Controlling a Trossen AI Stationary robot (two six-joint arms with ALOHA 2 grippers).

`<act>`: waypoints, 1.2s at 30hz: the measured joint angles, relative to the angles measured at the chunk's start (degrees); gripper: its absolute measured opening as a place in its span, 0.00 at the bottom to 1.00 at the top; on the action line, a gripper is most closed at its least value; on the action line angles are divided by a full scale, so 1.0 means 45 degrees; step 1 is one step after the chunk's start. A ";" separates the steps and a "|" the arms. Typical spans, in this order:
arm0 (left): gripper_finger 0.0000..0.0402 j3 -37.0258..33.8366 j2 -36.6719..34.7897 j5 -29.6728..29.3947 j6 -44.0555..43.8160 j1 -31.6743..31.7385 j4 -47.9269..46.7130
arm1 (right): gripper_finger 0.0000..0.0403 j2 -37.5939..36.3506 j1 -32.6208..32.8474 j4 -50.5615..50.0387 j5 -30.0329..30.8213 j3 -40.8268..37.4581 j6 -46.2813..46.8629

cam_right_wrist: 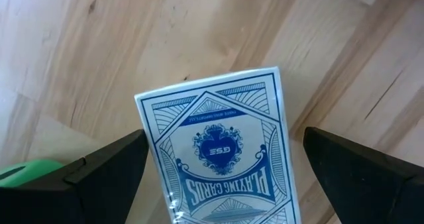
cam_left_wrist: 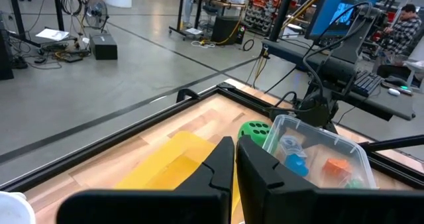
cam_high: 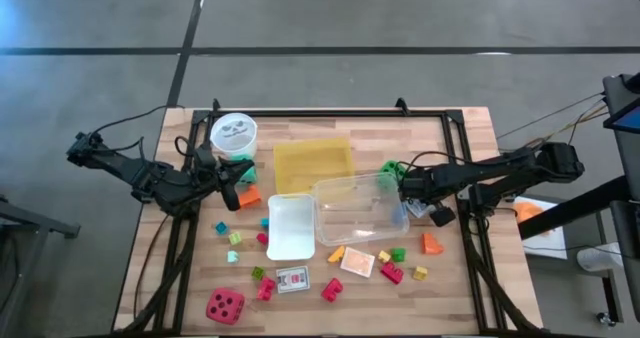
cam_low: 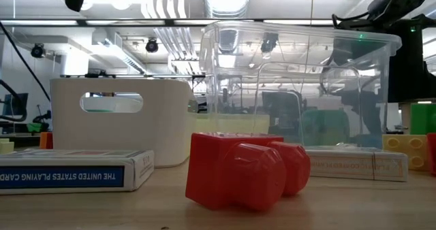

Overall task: Pick & Place Toys
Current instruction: Put the blue game card pack into the transparent bin

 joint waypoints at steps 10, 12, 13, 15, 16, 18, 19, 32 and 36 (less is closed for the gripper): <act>0.04 0.0000 0.0002 0.0000 -0.0002 0.0001 0.0000 | 0.98 0.0000 0.0000 0.0121 0.0731 -0.0024 -0.1570; 0.04 0.0000 0.0002 0.0000 -0.0003 -0.0001 -0.0002 | 0.98 0.0000 0.0000 0.0131 0.0742 -0.0029 -0.1851; 0.04 0.0000 0.0002 0.0000 -0.0001 -0.0004 -0.0001 | 0.98 -0.0003 0.0000 0.0153 0.0743 -0.0029 -0.1980; 0.04 0.0000 0.0000 0.0000 -0.0006 0.0001 -0.0002 | 0.98 -0.0005 0.0000 0.0164 0.0734 -0.0019 -0.2301; 0.04 0.0000 0.0000 0.0000 -0.0001 0.0001 0.0000 | 0.98 -0.0009 0.0000 0.0145 0.0720 0.0011 -0.2461; 0.04 0.0000 0.0002 0.0000 -0.0002 0.0001 -0.0005 | 0.98 -0.0060 0.0005 0.0191 0.0715 0.0093 -0.2701; 0.04 0.0000 0.0002 0.0000 -0.0001 0.0001 0.0000 | 0.98 -0.0091 0.0005 0.0233 0.0713 0.0118 -0.2800; 0.03 0.0000 -0.0001 0.0000 -0.0006 -0.0002 0.0142 | 0.98 -0.0126 0.0005 0.0847 0.0705 0.0854 -0.2976; 0.03 0.0000 0.0002 0.0000 -0.0006 -0.0003 0.0153 | 0.98 -0.0136 0.0005 0.0968 0.0704 0.0860 -0.2975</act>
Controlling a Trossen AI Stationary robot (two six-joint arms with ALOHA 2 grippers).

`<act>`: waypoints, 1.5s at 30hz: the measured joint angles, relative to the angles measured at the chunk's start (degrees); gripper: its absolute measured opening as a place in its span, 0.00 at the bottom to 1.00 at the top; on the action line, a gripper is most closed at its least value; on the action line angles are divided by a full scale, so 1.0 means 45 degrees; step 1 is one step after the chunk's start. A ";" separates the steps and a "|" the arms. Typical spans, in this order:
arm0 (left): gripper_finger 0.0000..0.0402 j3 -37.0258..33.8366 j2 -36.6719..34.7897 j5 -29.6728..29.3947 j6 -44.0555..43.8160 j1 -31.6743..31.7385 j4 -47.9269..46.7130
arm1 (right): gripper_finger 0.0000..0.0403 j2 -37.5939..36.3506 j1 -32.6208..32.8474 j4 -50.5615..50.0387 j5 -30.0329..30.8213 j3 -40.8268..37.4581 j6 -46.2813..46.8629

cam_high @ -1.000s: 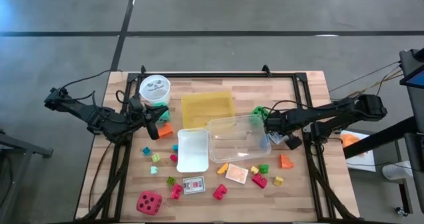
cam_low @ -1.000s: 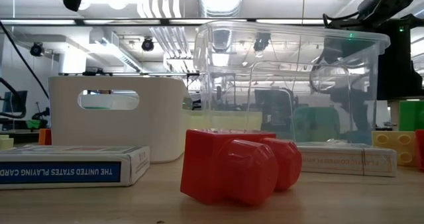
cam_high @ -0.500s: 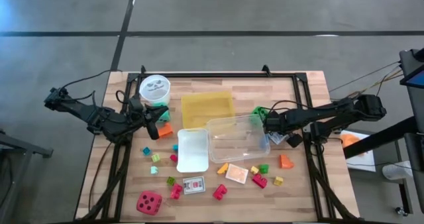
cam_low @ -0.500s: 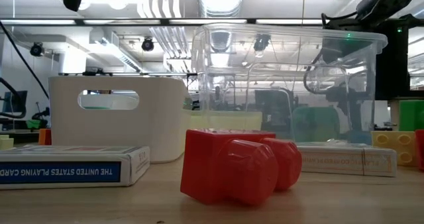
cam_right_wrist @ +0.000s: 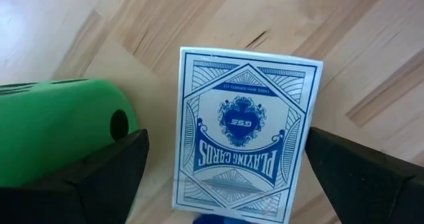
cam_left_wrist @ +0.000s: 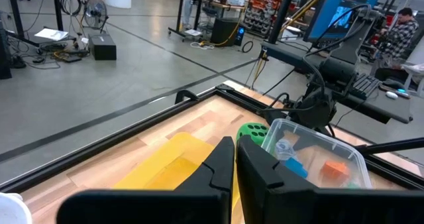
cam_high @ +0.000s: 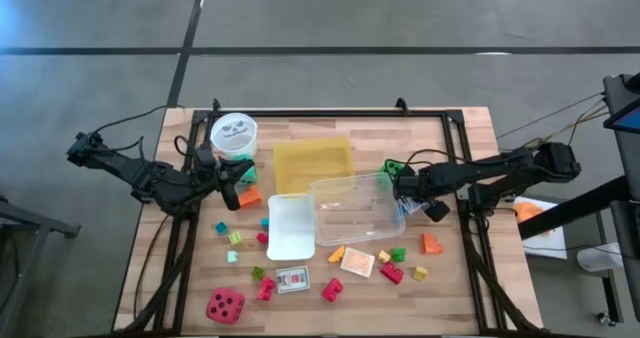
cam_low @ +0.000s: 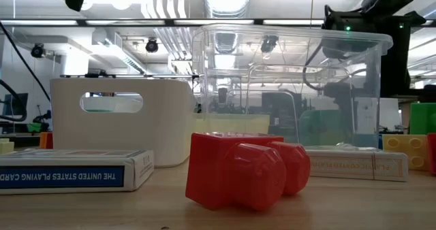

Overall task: Pick & Place Toys
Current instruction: Put the blue game card pack into the transparent bin

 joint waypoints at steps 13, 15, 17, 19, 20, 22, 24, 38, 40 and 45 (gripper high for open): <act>0.03 -0.0010 -0.0005 0.0000 0.0000 0.0002 0.0036 | 0.98 -0.0015 0.0000 0.0011 -0.0143 -0.0304 -0.0028; 0.03 -0.0011 -0.0002 0.0000 0.0002 0.0003 0.0036 | 0.98 -0.0019 0.0000 -0.0084 -0.0146 -0.0481 0.0782; 0.03 -0.0015 0.0000 0.0000 0.0002 0.0002 0.0036 | 0.98 -0.0019 0.0000 -0.0070 -0.0141 -0.0701 0.1440; 0.03 -0.0015 -0.0004 0.0000 0.0002 0.0002 0.0036 | 0.98 -0.0066 -0.0005 -0.0050 -0.0141 -0.0852 0.1763; 0.03 -0.0019 0.0000 0.0000 0.0004 0.0000 0.0036 | 0.98 -0.0068 -0.0005 -0.0039 -0.0141 -0.0896 0.1786; 0.03 -0.0019 -0.0005 0.0000 0.0000 0.0004 0.0036 | 0.98 -0.0068 -0.0005 -0.0030 -0.0141 -0.0934 0.1738; 0.03 -0.0019 0.0000 0.0000 0.0000 0.0000 0.0036 | 0.98 -0.0063 -0.0002 -0.0026 -0.0146 -0.0933 0.1712; 0.04 -0.0019 0.0000 0.0000 0.0004 0.0000 0.0036 | 0.98 -0.0029 -0.0009 0.0052 -0.1766 -0.0739 0.1676; 0.04 -0.0019 0.0000 0.0000 0.0005 0.0000 0.0036 | 0.98 -0.0024 -0.0005 0.0060 -0.1803 -0.0733 0.1676; 0.04 -0.0019 -0.0004 0.0000 0.0001 0.0002 0.0036 | 0.98 -0.0024 -0.0005 0.0061 -0.1831 -0.0729 0.1676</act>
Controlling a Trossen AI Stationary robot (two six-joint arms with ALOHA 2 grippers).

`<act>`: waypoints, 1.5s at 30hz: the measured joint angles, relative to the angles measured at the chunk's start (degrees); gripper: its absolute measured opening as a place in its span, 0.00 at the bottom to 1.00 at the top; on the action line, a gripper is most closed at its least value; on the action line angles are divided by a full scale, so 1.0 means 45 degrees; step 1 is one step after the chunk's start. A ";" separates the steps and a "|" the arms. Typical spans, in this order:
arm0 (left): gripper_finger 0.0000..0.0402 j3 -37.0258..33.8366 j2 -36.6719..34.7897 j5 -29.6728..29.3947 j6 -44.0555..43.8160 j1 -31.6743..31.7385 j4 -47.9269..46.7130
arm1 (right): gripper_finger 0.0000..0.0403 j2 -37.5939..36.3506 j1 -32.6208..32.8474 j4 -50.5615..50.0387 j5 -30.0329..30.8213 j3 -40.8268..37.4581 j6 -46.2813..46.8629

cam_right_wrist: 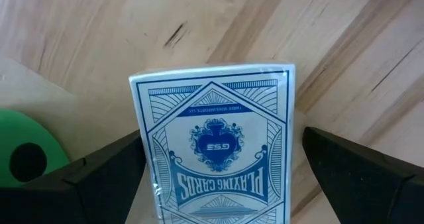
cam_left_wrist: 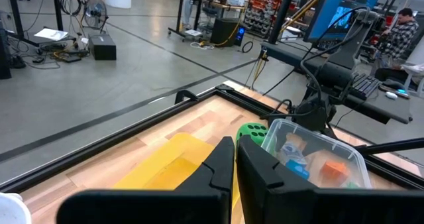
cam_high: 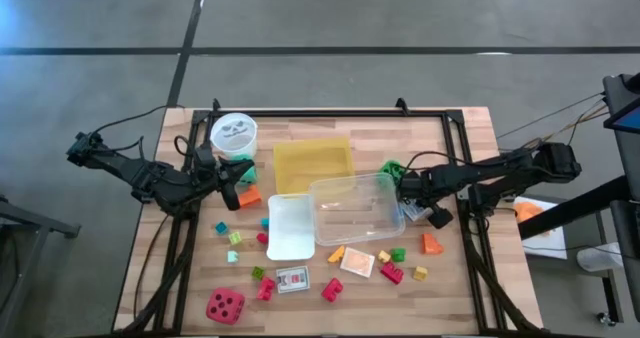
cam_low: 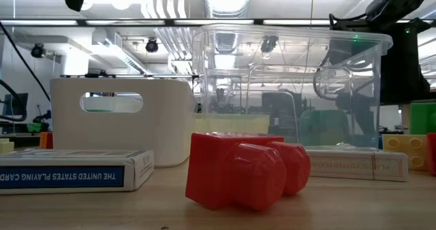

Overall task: Pick & Place Toys
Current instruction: Put the blue game card pack into the transparent bin

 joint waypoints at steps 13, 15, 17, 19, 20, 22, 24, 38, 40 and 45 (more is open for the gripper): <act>0.04 0.0000 0.0001 0.0000 0.0001 0.0002 0.0049 | 0.98 0.0000 0.0002 -0.0032 -0.1035 0.0000 -0.0162; 0.04 0.0000 -0.0001 0.0000 0.0003 -0.0002 0.0049 | 0.98 -0.0005 0.0000 -0.0034 -0.1107 0.0000 -0.0467; 0.04 0.0000 -0.0001 0.0000 0.0004 0.0003 0.0049 | 0.98 -0.0005 0.0000 -0.0043 -0.1107 0.0000 -0.1067; 0.04 0.0000 0.0002 0.0000 0.0000 -0.0001 0.0049 | 0.98 -0.0005 0.0000 -0.0007 -0.1112 0.0000 -0.1786; 0.04 0.0000 0.0004 0.0000 0.0002 0.0003 0.0049 | 0.98 -0.0005 0.0000 0.0021 -0.1112 0.0000 -0.1946; 0.04 0.0000 0.0004 0.0000 -0.0001 0.0001 0.0055 | 0.98 -0.0008 0.0000 0.0083 -0.1122 0.0000 -0.1937; 0.04 0.0000 0.0004 0.0000 -0.0001 -0.0002 0.0063 | 0.98 -0.0005 0.0000 0.0092 -0.1149 0.0021 -0.1784; 0.04 0.0000 0.0000 0.0000 0.0000 0.0001 0.0097 | 0.98 -0.0005 0.0000 0.0131 -0.1205 0.0073 -0.1729; 0.04 0.0000 0.0001 0.0000 0.0001 -0.0001 0.0097 | 0.98 -0.0005 0.0002 0.0131 -0.1205 0.0070 -0.1729; 0.04 -0.0003 0.0004 0.0000 0.0000 0.0003 0.0097 | 0.98 -0.0005 0.0000 0.0119 -0.1193 0.0020 -0.1702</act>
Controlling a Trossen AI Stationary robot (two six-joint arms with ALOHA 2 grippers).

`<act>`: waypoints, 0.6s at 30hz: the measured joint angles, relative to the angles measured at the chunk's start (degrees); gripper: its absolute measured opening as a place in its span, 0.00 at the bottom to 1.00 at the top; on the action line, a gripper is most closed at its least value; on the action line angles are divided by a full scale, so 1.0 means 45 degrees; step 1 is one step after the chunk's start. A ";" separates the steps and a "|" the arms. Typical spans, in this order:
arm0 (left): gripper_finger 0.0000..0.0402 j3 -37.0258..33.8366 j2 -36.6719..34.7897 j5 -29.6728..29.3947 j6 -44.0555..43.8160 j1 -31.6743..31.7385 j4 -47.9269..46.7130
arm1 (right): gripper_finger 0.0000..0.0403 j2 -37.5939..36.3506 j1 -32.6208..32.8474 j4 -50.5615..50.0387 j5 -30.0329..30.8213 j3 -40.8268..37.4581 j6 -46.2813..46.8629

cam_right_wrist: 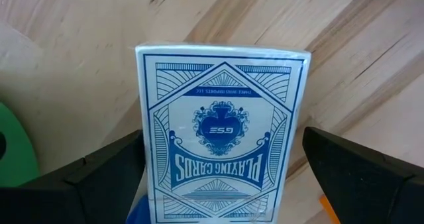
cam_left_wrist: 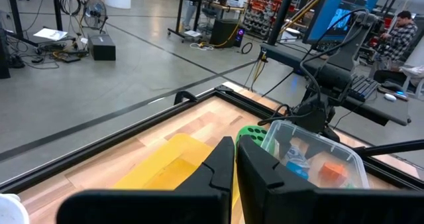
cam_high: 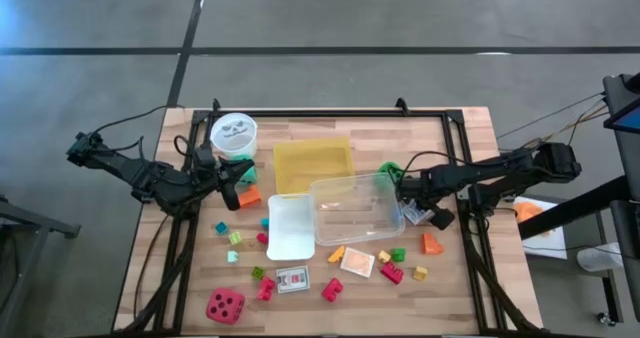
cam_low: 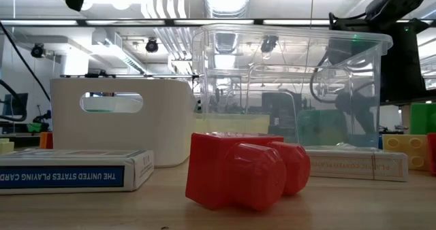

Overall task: Pick & Place Toys
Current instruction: Put the blue game card pack into the transparent bin

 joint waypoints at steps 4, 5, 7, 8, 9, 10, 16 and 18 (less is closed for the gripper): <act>0.04 0.0003 -0.0005 0.0000 -0.0001 -0.0002 0.0000 | 0.98 0.0000 0.0005 0.0002 0.0278 -0.0073 0.0269; 0.04 0.0003 -0.0001 0.0000 -0.0001 0.0000 0.0000 | 0.98 0.0000 0.0005 0.0014 0.0289 -0.0082 0.0473; 0.04 0.0003 -0.0002 0.0000 -0.0001 0.0000 0.0000 | 0.98 0.0000 0.0005 0.0017 0.0297 -0.0088 0.0638; 0.04 0.0001 -0.0002 0.0000 -0.0001 -0.0001 0.0000 | 0.98 0.0000 0.0005 0.0019 0.0301 -0.0088 0.0638; 0.04 0.0000 -0.0005 0.0000 -0.0001 -0.0002 0.0000 | 0.98 0.0000 0.0005 0.0022 0.0315 -0.0088 0.0639; 0.04 0.0003 -0.0001 0.0000 0.0000 -0.0002 0.0000 | 0.98 0.0000 0.0005 0.0022 0.0319 -0.0088 0.0663; 0.04 0.0002 -0.0003 0.0000 -0.0001 -0.0001 -0.0003 | 0.90 0.0000 0.0005 0.0060 0.0327 -0.0093 0.0706; 0.04 0.0003 -0.0005 0.0000 -0.0001 -0.0003 -0.0005 | 0.83 0.0000 0.0005 0.0076 0.0329 -0.0098 0.0706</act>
